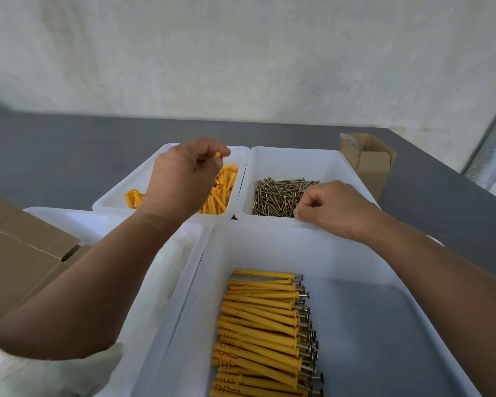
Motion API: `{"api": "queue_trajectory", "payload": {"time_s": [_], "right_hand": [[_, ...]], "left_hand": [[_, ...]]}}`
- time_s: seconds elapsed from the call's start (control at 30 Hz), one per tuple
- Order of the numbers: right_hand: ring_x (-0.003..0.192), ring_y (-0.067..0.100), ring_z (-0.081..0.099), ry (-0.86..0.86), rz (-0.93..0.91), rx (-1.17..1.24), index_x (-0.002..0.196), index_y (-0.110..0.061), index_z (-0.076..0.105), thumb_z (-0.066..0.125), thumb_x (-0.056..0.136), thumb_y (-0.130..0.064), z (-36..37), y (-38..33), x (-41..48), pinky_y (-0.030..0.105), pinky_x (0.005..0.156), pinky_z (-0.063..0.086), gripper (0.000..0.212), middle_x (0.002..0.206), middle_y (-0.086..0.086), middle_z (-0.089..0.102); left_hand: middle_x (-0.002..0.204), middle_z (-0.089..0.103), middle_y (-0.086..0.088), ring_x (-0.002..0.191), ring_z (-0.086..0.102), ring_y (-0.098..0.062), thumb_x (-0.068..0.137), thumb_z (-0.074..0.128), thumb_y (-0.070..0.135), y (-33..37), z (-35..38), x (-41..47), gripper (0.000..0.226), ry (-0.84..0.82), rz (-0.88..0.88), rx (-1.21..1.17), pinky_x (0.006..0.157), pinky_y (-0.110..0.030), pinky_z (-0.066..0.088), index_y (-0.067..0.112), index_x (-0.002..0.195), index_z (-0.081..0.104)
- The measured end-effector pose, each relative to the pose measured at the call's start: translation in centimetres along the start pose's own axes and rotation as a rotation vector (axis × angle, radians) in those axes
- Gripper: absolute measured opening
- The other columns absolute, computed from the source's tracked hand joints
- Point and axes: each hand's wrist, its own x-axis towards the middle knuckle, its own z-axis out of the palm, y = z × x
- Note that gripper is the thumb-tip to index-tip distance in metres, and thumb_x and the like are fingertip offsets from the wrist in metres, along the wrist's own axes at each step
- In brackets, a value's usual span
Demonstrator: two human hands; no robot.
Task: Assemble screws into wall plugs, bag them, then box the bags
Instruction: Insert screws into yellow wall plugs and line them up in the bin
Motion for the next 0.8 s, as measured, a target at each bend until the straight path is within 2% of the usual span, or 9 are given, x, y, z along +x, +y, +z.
{"api": "queue_trajectory", "payload": {"time_s": [0.07,0.1,0.17,0.27,0.37,0.5,0.6,0.8], "right_hand": [[0.075,0.011,0.062,0.058,-0.004,0.0,0.076,-0.021,0.067,0.063,0.087,-0.026,0.0,-0.1,0.1,0.027,0.062,0.049,0.013,0.08,-0.008,0.069],[0.077,0.011,0.063,0.09,-0.002,-0.001,0.077,-0.023,0.066,0.061,0.088,-0.027,0.0,-0.2,0.2,0.029,0.064,0.051,0.013,0.08,-0.008,0.069],[0.079,0.013,0.066,0.155,0.001,0.016,0.078,-0.025,0.063,0.057,0.09,-0.029,-0.3,-0.3,0.3,0.035,0.069,0.057,0.014,0.079,-0.008,0.071],[0.078,0.017,0.07,0.262,0.014,0.176,0.079,-0.024,0.06,0.055,0.092,-0.028,-0.8,-0.5,0.5,0.044,0.071,0.06,0.014,0.08,-0.005,0.072],[0.067,0.021,0.073,0.334,0.064,0.478,0.084,-0.015,0.058,0.054,0.094,-0.02,-1.4,-1.1,0.5,0.04,0.059,0.061,0.012,0.078,0.002,0.074],[0.058,0.021,0.071,0.289,0.113,0.86,0.086,-0.007,0.051,0.052,0.097,-0.012,-1.8,-2.4,0.0,0.026,0.044,0.052,0.012,0.074,0.008,0.074],[0.058,0.021,0.071,0.246,0.114,0.926,0.087,-0.005,0.051,0.051,0.098,-0.011,-1.6,-3.0,-0.2,0.024,0.043,0.051,0.013,0.07,0.007,0.074],[0.061,0.023,0.072,0.179,0.096,0.929,0.094,-0.007,0.051,0.05,0.1,-0.017,-1.1,-3.5,-0.3,0.025,0.047,0.053,0.012,0.073,0.007,0.074]], "left_hand": [[0.079,0.068,0.001,0.076,0.067,-0.016,0.093,0.06,0.012,0.6,-0.1,0.1,0.022,0.011,-0.098,-0.265,0.068,-0.021,0.056,0.032,0.087,0.068],[0.081,0.068,-0.004,0.079,0.069,-0.019,0.093,0.06,0.01,0.9,-0.2,0.1,0.021,0.004,-0.151,-0.39,0.068,-0.026,0.058,0.028,0.087,0.069],[0.08,0.068,-0.005,0.077,0.071,-0.014,0.093,0.06,0.006,1.4,-0.3,0.1,0.017,-0.034,-0.253,-0.568,0.065,-0.027,0.058,0.02,0.089,0.068],[0.08,0.068,-0.006,0.07,0.07,-0.011,0.094,0.057,0.004,1.7,-0.2,0.0,0.012,-0.125,-0.413,-0.702,0.061,-0.025,0.058,0.012,0.094,0.066],[0.08,0.067,-0.008,0.066,0.068,-0.012,0.094,0.057,0.003,1.9,0.2,-0.5,0.01,-0.247,-0.522,-0.732,0.058,-0.025,0.057,0.008,0.095,0.066],[0.079,0.067,-0.006,0.071,0.066,-0.014,0.092,0.061,0.005,2.1,1.1,-1.4,0.008,-0.436,-0.528,-0.691,0.059,-0.024,0.057,0.009,0.091,0.067],[0.087,0.069,-0.009,0.074,0.065,-0.015,0.091,0.062,0.006,2.3,1.5,-1.8,0.007,-0.555,-0.542,-0.684,0.062,-0.025,0.057,0.01,0.092,0.068],[0.09,0.073,-0.009,0.074,0.069,-0.014,0.091,0.062,0.008,2.5,1.7,-2.2,0.006,-0.765,-0.517,-0.673,0.062,-0.024,0.056,0.01,0.092,0.067]]}}
